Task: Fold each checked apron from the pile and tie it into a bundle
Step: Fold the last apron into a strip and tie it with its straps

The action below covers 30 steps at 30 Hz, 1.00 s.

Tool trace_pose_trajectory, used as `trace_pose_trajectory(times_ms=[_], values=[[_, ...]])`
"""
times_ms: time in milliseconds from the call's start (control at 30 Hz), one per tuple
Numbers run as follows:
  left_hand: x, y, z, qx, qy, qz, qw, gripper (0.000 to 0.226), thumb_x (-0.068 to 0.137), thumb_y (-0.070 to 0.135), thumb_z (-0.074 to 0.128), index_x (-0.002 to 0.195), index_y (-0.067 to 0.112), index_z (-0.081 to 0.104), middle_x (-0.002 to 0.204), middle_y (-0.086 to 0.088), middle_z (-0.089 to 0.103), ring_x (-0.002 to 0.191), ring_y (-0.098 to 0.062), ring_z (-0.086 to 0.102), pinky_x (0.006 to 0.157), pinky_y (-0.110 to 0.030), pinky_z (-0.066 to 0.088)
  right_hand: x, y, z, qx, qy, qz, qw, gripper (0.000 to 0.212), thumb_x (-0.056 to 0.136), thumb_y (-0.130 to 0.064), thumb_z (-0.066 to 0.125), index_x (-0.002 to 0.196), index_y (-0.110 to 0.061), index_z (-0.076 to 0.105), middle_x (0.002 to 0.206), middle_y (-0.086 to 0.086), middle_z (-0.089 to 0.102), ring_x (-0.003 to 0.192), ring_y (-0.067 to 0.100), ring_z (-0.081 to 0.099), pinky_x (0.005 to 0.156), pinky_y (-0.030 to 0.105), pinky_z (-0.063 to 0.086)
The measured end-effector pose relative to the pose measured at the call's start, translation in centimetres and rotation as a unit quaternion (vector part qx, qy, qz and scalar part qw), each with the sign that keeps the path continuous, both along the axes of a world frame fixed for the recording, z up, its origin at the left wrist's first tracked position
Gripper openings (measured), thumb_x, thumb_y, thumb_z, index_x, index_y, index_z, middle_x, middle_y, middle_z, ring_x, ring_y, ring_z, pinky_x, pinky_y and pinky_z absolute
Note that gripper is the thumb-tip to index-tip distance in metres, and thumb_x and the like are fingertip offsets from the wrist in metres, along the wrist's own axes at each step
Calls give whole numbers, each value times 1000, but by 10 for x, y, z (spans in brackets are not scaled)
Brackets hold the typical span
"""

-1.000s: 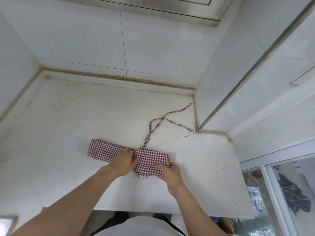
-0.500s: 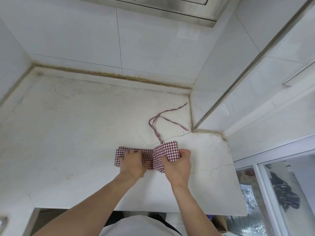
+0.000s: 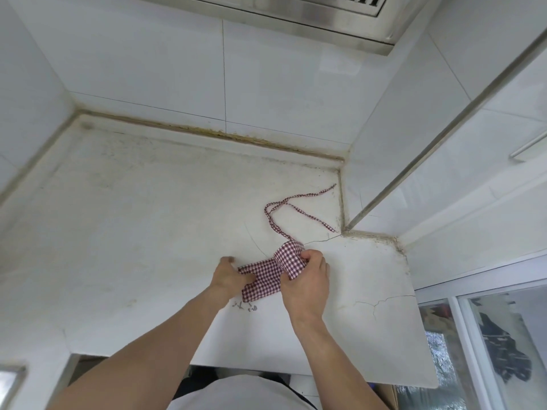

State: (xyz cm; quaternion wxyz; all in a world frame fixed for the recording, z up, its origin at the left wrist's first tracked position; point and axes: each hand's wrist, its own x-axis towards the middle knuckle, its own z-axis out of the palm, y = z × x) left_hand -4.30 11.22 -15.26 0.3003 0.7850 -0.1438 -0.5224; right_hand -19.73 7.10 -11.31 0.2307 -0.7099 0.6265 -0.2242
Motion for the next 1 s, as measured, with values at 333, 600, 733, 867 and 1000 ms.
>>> trace_pose_trajectory(times_ms=[333, 600, 733, 867, 1000], values=[[-16, 7, 2, -73, 134, 41, 987, 20, 86, 15, 72, 103, 5, 66, 104, -12, 74, 93, -23, 70, 72, -30, 56, 17, 22, -23, -40, 57, 41, 997, 58, 61, -18, 79, 110, -25, 49, 108, -9, 54, 109, 17, 50, 104, 39, 35], [-10, 13, 3, -42, 206, 77, 975, 4, 88, 5, 63, 87, 3, 66, 68, -8, 63, 55, -17, 51, 49, -28, 33, 18, 25, -30, -10, 12, 77, 997, 61, 62, -20, 76, 113, -24, 44, 116, -4, 48, 116, 18, 41, 103, 39, 42], [-8, 14, 3, -19, 201, 45, 978, 4, 86, 10, 65, 87, 7, 66, 76, -9, 63, 59, -16, 51, 55, -28, 39, 15, 27, -30, 12, 2, 77, 997, 62, 64, -26, 75, 118, -24, 45, 134, 1, 42, 132, 23, 34, 110, 43, 37], [-10, 15, 6, -88, 217, 71, 970, 19, 92, 2, 56, 107, 3, 68, 99, -11, 73, 84, -20, 68, 66, -26, 54, 8, 21, -28, 77, -3, 71, 994, 63, 71, -29, 75, 124, -26, 42, 155, 1, 29, 151, 32, 10, 124, 45, 11], [-14, 14, 16, -130, 362, 123, 915, 35, 97, 26, 49, 120, 4, 62, 103, -12, 69, 89, -24, 65, 72, -36, 56, 6, 21, -23, 61, 4, 90, 994, 61, 75, -25, 71, 130, -23, 44, 158, -2, 32, 152, 21, 13, 125, 42, 11]])
